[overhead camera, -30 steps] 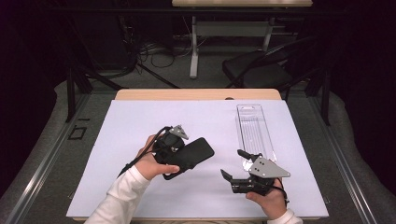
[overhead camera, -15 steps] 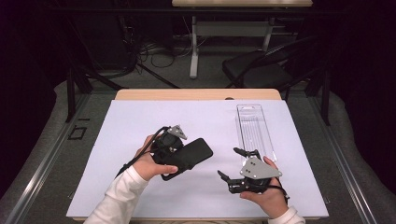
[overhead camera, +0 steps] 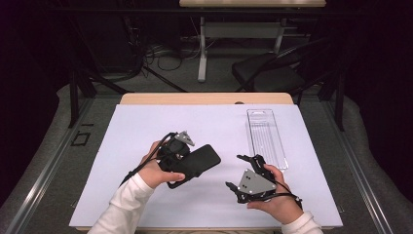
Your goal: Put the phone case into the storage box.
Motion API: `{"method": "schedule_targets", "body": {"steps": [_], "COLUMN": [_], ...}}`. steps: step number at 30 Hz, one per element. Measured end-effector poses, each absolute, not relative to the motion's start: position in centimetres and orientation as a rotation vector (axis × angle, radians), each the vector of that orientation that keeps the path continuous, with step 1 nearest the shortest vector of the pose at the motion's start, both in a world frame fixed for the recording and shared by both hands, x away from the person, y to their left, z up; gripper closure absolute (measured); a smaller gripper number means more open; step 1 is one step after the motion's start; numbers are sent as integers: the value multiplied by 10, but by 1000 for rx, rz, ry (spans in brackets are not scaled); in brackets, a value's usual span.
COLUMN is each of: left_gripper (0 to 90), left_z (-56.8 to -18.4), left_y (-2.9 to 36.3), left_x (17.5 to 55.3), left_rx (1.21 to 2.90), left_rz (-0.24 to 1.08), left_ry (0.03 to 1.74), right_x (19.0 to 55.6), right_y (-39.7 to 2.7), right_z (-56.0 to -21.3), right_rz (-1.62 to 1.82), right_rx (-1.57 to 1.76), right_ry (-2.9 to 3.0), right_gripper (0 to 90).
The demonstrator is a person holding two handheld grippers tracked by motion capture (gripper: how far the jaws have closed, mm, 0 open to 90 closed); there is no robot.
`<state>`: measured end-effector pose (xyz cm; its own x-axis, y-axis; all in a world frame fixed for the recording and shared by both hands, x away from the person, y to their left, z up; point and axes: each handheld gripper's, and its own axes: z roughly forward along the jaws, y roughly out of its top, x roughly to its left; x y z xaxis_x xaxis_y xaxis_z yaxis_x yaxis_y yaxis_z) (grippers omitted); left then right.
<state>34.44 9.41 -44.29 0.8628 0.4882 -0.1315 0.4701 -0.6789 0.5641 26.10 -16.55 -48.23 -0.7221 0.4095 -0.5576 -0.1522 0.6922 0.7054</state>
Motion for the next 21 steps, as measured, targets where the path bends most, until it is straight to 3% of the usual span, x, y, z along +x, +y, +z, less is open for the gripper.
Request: {"method": "schedule_targets", "body": {"steps": [21], "left_gripper": [148], "left_z": [-447], "left_y": [99], "left_x": [350], "left_rx": [2426], "left_rz": [32], "left_ry": [728], "right_x": [261], "right_y": [-138], "right_z": [-486], "right_rz": [726], "right_rx": [-140], "right_ry": [2069], "right_gripper": [186]}}
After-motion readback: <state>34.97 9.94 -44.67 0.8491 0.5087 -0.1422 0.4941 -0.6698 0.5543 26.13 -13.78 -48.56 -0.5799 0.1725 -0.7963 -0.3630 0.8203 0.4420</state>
